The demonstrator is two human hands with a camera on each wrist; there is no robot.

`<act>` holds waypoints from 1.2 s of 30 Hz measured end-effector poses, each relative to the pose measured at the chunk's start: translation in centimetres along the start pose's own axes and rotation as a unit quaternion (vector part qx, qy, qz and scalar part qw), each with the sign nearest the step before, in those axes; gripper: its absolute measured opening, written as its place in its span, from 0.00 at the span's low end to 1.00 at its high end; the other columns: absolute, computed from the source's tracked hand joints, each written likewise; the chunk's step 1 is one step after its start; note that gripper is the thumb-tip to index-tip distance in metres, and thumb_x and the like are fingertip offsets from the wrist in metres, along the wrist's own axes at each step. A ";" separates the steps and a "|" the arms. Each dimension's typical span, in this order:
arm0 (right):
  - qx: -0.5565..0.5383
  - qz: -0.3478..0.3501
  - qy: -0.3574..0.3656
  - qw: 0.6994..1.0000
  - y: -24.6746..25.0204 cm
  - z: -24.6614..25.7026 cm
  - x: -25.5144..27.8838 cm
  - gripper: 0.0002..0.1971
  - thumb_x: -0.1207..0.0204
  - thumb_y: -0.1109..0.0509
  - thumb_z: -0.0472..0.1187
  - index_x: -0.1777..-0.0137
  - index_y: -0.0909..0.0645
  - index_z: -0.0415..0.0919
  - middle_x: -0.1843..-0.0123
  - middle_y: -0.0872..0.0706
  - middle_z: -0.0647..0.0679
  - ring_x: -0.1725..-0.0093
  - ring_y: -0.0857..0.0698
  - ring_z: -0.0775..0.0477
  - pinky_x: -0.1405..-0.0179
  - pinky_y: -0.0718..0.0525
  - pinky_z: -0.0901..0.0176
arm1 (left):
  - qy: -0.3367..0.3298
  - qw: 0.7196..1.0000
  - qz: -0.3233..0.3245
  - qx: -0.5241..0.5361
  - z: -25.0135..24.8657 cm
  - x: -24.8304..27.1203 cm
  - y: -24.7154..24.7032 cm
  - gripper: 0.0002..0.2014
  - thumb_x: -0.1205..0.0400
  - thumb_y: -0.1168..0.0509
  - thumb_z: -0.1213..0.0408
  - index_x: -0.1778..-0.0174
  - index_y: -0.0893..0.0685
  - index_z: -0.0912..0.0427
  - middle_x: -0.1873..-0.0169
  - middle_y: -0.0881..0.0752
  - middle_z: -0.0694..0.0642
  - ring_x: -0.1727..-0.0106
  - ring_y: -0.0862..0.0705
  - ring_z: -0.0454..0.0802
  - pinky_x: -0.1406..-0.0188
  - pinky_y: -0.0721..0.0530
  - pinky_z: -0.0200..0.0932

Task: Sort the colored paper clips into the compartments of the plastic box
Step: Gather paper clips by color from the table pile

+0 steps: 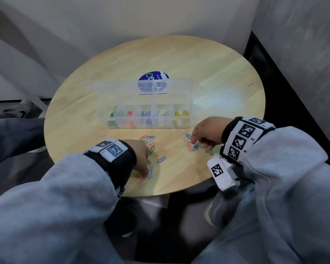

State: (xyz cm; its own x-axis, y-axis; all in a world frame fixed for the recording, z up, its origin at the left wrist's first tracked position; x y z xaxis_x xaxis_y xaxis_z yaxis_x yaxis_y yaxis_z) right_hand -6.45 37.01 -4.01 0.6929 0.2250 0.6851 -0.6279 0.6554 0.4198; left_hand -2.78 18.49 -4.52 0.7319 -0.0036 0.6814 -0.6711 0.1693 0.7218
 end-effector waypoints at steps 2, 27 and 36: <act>-0.046 -0.008 -0.017 0.999 0.0 -0.2 -0.6 0.12 0.22 0.44 0.26 0.66 0.25 0.31 0.73 0.30 0.42 0.75 0.31 0.47 0.76 0.28 0.61 | 0.006 0.999 0.017 -0.027 -0.1 0.0 -0.7 0.13 0.33 0.26 0.53 0.56 0.13 0.56 0.63 0.17 0.52 0.60 0.20 0.52 0.61 0.25 0.40; 0.435 -0.043 -0.012 0.899 -3.4 3.3 -2.4 0.10 0.31 0.32 0.41 0.70 0.26 0.41 0.70 0.25 0.47 0.70 0.25 0.46 0.73 0.30 0.67 | 0.003 0.658 -0.097 0.746 7.5 1.6 3.2 0.10 0.29 0.43 0.74 0.75 0.33 0.60 0.78 0.26 0.55 0.84 0.29 0.43 0.87 0.32 0.28; 0.117 0.018 0.110 0.987 -4.3 6.8 -1.7 0.11 0.27 0.30 0.32 0.68 0.25 0.44 0.70 0.19 0.47 0.74 0.23 0.51 0.71 0.21 0.64 | 0.024 0.791 -0.081 0.605 8.1 -0.3 1.8 0.12 0.20 0.39 0.71 0.69 0.31 0.57 0.77 0.31 0.53 0.80 0.37 0.45 0.85 0.42 0.30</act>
State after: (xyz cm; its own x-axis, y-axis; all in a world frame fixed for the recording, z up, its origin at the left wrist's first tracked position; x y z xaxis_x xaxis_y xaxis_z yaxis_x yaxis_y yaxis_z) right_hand -7.38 28.87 -2.95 0.7123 0.4141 0.5666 -0.7007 0.4652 0.5409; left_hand -5.14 10.86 -2.42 0.8041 0.1131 0.5836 -0.1684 -0.8982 0.4061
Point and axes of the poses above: each hand's wrist, its own x-axis away from the middle knuckle, its own y-axis out of the back of the hand, z = x × y, the point moved 7 cm from there along -x, towards the middle knuckle
